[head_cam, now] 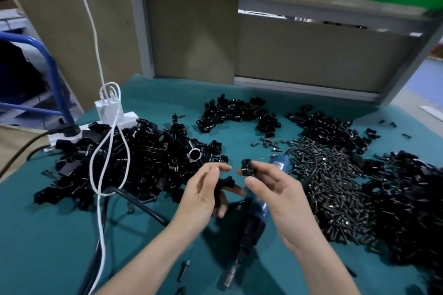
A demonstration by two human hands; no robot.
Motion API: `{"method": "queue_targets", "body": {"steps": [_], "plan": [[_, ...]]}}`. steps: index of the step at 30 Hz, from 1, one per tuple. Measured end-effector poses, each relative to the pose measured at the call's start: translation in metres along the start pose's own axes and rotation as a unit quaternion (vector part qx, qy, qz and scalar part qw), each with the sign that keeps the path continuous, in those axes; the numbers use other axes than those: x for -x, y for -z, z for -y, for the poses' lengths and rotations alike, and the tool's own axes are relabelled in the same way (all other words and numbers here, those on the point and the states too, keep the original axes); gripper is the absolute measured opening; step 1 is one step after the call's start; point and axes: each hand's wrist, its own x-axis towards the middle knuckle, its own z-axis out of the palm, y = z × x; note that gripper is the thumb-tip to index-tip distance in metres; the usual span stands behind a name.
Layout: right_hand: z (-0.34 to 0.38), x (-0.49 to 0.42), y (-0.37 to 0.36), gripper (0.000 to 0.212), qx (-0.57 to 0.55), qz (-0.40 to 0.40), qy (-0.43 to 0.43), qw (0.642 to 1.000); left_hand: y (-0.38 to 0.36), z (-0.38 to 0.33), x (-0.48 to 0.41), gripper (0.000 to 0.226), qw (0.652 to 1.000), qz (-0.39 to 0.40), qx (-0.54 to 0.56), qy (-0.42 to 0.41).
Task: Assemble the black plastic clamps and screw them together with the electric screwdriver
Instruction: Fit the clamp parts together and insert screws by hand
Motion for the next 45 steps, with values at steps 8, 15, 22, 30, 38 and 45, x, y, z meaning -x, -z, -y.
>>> {"method": "queue_targets", "body": {"steps": [8, 15, 22, 30, 38, 45], "plan": [[0.018, -0.007, 0.002, 0.031, 0.130, 0.052, -0.004, 0.990, 0.006, 0.003, 0.002, 0.018, 0.987, 0.051, -0.103, -0.111], [0.019, -0.009, 0.003, 0.034, 0.087, 0.084, -0.045, 0.992, 0.012, 0.005, 0.002, 0.036, 0.981, 0.032, -0.160, -0.101], [0.010, -0.004, 0.009, 0.040, 0.227, 0.125, 0.008, 0.966, 0.020, 0.010, 0.014, 0.025, 0.979, 0.057, -0.176, -0.091], [-0.005, 0.004, 0.001, 0.033, 0.328, 0.108, 0.013, 0.938, 0.024, 0.019, 0.024, 0.046, 0.991, 0.079, -0.103, 0.023], [-0.010, 0.004, 0.008, 0.040, 0.342, 0.166, 0.026, 0.925, 0.026, 0.015, 0.020, 0.051, 0.991, 0.069, -0.105, 0.049], [-0.014, 0.004, 0.011, 0.040, 0.319, 0.136, 0.036, 0.937, 0.026, 0.013, 0.020, 0.031, 0.991, 0.074, -0.088, 0.060]]}}
